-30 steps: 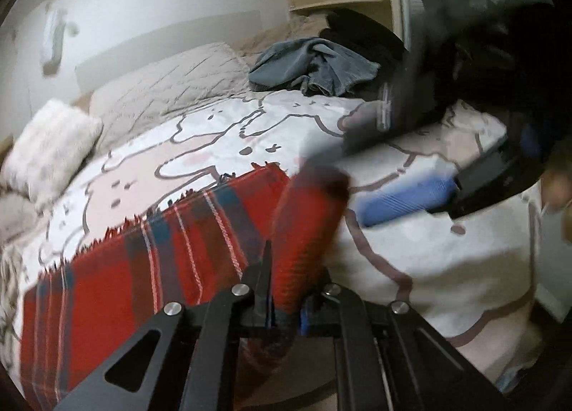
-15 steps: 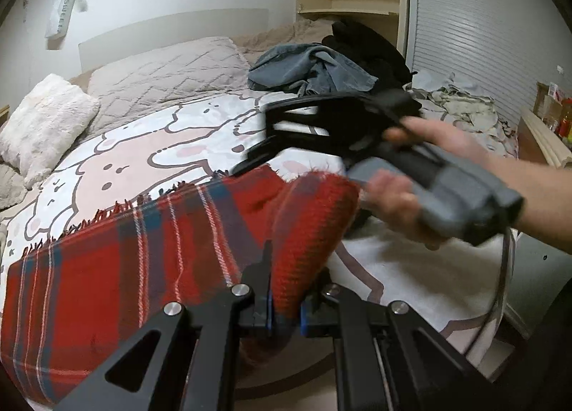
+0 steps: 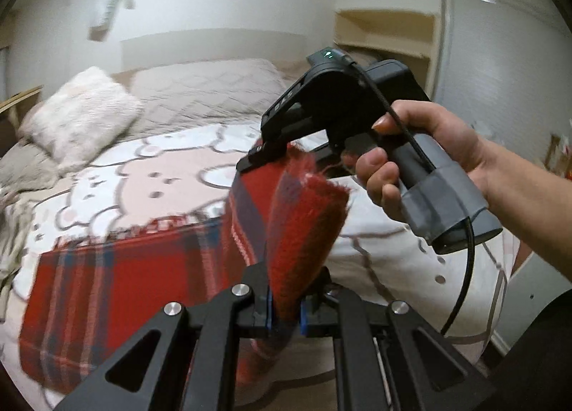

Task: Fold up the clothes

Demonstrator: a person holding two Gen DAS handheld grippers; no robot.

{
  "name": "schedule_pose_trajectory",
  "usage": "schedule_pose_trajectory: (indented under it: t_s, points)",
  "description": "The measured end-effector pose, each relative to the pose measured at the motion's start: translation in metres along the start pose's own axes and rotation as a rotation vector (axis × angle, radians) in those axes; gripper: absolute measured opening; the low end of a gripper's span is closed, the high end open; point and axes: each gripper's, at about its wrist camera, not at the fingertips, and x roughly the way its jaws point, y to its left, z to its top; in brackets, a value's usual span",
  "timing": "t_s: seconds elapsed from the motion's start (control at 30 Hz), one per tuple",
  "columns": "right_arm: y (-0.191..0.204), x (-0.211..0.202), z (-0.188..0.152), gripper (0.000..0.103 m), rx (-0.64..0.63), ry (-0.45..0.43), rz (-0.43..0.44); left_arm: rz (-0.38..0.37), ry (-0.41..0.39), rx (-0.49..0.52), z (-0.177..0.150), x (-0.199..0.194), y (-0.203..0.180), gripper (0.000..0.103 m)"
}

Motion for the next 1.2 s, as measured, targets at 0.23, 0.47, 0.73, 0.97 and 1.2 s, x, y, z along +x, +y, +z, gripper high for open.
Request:
schedule_pose_trajectory:
  t_s: [0.23, 0.47, 0.73, 0.97, 1.2]
  points:
    - [0.12, 0.067, -0.014, 0.013, -0.205, 0.054, 0.05, 0.138, -0.03, -0.177, -0.013, -0.068, 0.1, 0.01]
    - [0.187, 0.171, -0.047, 0.013, -0.302, 0.162, -0.01, 0.333, 0.024, -0.301, -0.057, -0.083, 0.196, 0.01]
    - [0.218, 0.271, -0.082, 0.013, -0.388, 0.2, -0.2, 0.375, 0.104, -0.508, -0.101, -0.071, 0.275, 0.01]
    - [0.226, 0.317, -0.083, 0.013, -0.403, 0.213, -0.365, 0.349, 0.169, -0.606, -0.12, -0.06, 0.301, 0.015]
    - [0.228, 0.288, -0.07, 0.073, -0.359, 0.164, -0.242, 0.409, 0.181, -0.661, -0.13, -0.073, 0.311, 0.037]
